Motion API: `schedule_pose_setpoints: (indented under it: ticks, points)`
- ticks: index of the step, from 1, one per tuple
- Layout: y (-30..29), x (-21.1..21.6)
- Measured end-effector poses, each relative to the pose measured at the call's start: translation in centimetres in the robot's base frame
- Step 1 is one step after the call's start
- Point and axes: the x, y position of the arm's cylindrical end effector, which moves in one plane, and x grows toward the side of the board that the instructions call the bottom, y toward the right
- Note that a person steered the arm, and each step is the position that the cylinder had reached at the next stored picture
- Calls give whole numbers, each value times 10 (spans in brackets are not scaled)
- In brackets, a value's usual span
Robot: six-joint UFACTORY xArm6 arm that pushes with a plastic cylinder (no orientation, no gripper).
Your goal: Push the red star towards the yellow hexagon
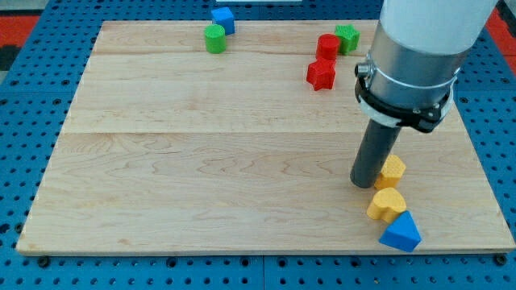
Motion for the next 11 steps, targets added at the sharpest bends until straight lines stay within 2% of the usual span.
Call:
schedule_pose_setpoints:
  ticks: [1, 2, 3, 4, 5, 6, 7, 8, 9, 10, 11]
  points:
    - [-40, -20]
    - [-34, -77]
    - [-66, -102]
    - [-109, -155]
    - [-97, -204]
    - [-57, -209]
    - [-24, -167]
    - [-51, -192]
    - [-18, -202]
    - [17, -160]
    - [11, -93]
